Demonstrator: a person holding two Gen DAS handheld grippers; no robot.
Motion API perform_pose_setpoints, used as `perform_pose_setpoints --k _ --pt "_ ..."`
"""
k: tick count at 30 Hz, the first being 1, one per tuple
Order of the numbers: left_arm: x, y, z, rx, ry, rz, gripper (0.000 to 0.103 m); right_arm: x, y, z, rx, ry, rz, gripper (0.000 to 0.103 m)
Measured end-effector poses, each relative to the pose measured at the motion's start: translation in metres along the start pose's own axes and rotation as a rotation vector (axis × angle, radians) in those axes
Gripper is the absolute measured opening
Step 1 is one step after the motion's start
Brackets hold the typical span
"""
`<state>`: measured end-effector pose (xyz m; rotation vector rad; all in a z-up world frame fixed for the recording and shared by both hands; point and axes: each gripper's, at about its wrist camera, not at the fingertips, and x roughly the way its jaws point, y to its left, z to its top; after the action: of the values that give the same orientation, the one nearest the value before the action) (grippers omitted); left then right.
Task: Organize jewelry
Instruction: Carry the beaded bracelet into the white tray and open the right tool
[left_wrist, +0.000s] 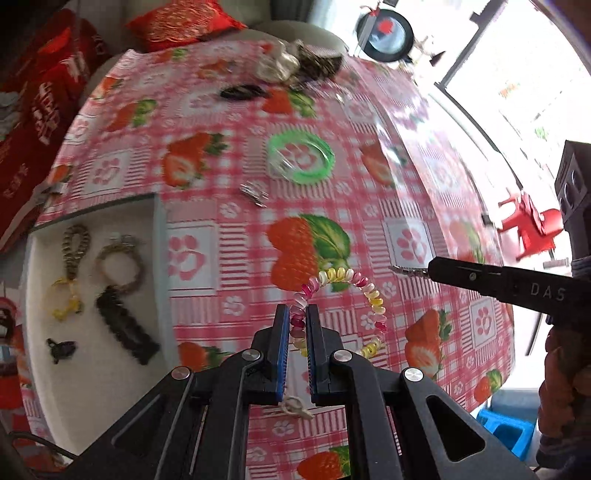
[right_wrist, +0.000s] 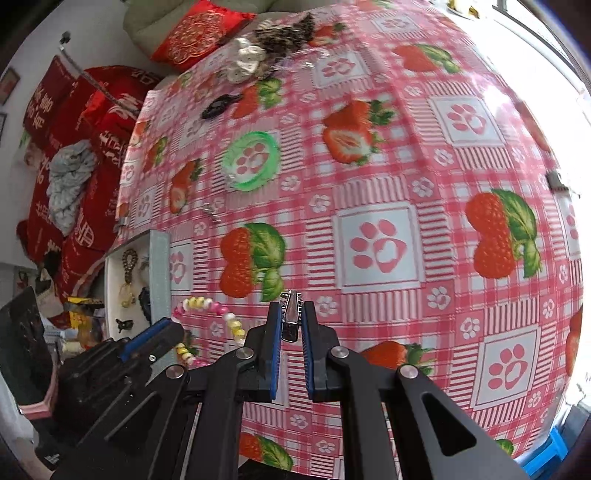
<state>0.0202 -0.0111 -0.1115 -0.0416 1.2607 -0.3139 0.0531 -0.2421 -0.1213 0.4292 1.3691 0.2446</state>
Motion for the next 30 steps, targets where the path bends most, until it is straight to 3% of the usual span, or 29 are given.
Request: perform_pose_setpoints --k 8,15,25,30 --pt "-0.04 0.05 -0.017 -0.117 -0.066 0.058 0.015 0.004 0.059 0.005 -0.133 0.014 0.046 0.011" --pt "-0.061 0.107 -0.047 -0.254 -0.088 0.135 0.015 0.031 0.135 -0.003 -0.296 0.077 0.111 0.011" --pt "-0.055 0.178 -0.096 -0.425 -0.067 0.22 0.015 0.093 0.232 -0.034 -0.513 0.224 0.188 0.011" --pt "-0.039 0.196 -0.109 -0.439 -0.045 0.254 0.015 0.13 0.259 -0.045 -0.577 0.313 0.194 0.011"
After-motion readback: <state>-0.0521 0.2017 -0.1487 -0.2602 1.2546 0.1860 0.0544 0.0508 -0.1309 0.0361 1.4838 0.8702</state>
